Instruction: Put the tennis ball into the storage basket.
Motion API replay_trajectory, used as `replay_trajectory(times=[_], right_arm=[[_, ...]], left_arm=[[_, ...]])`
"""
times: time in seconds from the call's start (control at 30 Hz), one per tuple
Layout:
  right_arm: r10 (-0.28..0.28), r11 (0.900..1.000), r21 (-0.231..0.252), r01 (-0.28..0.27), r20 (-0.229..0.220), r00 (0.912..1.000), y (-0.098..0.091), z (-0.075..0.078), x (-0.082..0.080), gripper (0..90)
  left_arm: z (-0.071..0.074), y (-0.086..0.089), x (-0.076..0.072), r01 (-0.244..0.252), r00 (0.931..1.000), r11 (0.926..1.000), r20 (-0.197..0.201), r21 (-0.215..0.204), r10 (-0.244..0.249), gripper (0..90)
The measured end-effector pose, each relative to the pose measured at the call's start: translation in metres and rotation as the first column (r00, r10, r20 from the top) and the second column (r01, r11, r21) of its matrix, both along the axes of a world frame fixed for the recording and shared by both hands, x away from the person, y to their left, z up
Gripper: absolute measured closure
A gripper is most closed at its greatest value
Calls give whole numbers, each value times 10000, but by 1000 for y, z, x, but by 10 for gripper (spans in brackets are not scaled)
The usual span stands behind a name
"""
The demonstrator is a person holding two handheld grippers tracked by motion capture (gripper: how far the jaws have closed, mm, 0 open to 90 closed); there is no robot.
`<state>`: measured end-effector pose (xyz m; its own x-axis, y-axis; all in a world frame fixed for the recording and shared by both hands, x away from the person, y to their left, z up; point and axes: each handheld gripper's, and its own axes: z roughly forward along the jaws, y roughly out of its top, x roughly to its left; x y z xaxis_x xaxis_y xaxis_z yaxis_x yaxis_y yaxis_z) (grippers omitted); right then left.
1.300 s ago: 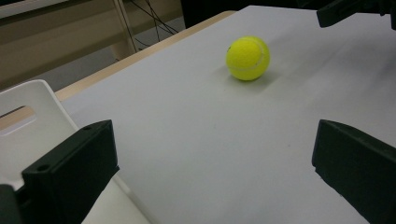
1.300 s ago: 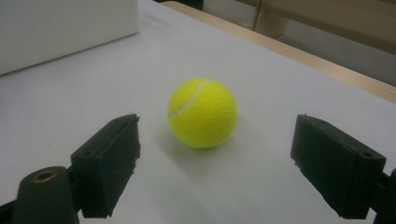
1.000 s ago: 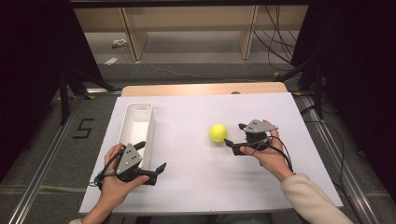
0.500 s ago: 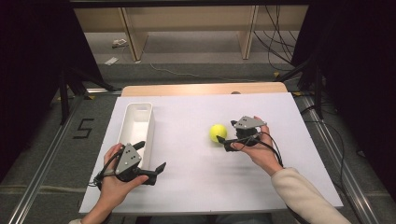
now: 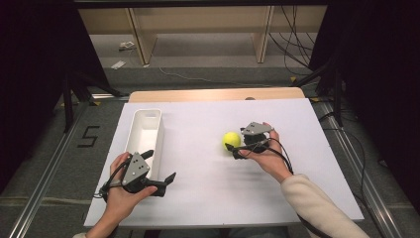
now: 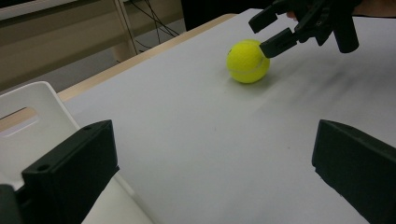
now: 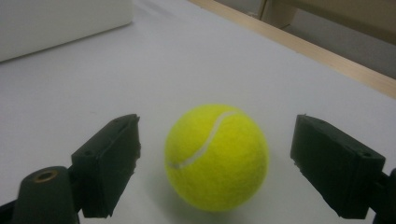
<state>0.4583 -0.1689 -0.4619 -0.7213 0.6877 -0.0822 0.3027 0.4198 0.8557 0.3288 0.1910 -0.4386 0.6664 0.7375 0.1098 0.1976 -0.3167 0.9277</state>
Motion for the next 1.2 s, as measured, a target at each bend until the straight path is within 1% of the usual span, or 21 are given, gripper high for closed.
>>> replay_trajectory(times=[0.07,0.33,0.5,0.77,0.83,0.93,1.0,1.13,1.2], right_arm=[[80,9999,-99,-80,-19,10000,4,-2,2,165],[57,9997,-237,-62,-206,9998,12,-9,8,164],[-18,9991,-428,6,-288,9996,14,-15,13,165],[7,9977,-671,-35,-415,9991,17,-21,17,163],[19,9968,-798,-52,-411,9992,17,-23,17,163],[-47,9965,-840,3,-522,9986,17,-24,17,175],[-108,9971,-759,66,-544,9985,17,-24,18,192],[-347,9976,-617,311,-584,9977,15,-24,18,254],[-337,9979,-568,303,-615,9975,15,-24,19,260]], left_arm=[[0,0,0,3,10000,10000,-4,-19,-3,0],[1,1,0,-8,10000,10000,9,-22,8,0],[1,1,0,2,10000,10000,11,-27,-2,0],[1,1,0,-15,10000,10000,15,-44,15,0],[1,1,0,-4,10000,10000,13,-47,4,0],[1,1,0,4,10000,10000,0,-27,-4,0],[1,1,0,-6,10000,10000,1,-33,6,0],[1,1,0,3,10000,10000,1,-24,-3,0],[1,1,0,1,10000,10000,3,-30,-1,0]])
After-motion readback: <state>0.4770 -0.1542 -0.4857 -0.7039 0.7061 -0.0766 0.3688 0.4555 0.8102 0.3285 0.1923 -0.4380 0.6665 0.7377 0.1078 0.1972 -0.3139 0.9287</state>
